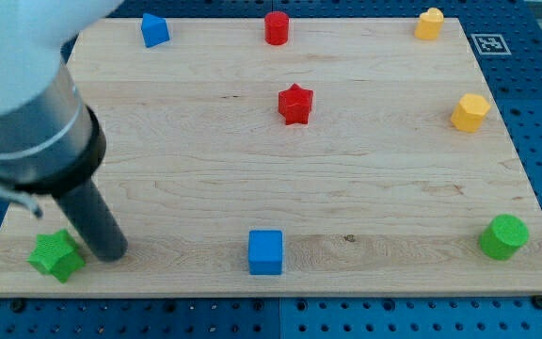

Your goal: Slightly move the green star towards the bottom left

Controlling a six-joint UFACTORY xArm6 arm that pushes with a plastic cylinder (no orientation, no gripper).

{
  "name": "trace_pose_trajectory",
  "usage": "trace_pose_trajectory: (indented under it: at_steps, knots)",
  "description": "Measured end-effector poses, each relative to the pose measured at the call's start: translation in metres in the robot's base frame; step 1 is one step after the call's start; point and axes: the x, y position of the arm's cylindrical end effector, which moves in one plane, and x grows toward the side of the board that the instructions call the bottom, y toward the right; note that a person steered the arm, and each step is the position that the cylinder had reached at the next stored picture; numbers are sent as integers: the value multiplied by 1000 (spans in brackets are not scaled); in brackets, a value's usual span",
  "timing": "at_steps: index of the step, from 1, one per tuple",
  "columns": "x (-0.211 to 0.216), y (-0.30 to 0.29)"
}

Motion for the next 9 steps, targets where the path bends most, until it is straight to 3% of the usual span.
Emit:
trace_pose_trajectory:
  at_steps: [2,4,9]
  knots:
    - [23,-10]
    - [21,-73]
    - [22,-89]
